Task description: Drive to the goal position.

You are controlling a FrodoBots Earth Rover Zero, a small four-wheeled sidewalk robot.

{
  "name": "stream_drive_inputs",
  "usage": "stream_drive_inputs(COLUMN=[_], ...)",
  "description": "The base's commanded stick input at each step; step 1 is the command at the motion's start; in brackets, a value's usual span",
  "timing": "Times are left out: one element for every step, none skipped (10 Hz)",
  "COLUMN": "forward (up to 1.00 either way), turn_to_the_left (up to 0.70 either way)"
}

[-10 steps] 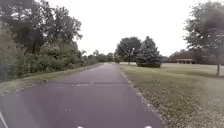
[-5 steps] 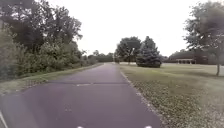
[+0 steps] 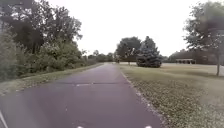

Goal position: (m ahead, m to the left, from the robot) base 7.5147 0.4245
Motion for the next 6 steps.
stream_drive_inputs(forward=[0.70,0.70,0.70,0.70,0.70,0.70], turn_to_the_left=[0.00,0.00,0.00,0.00,0.01,0.00])
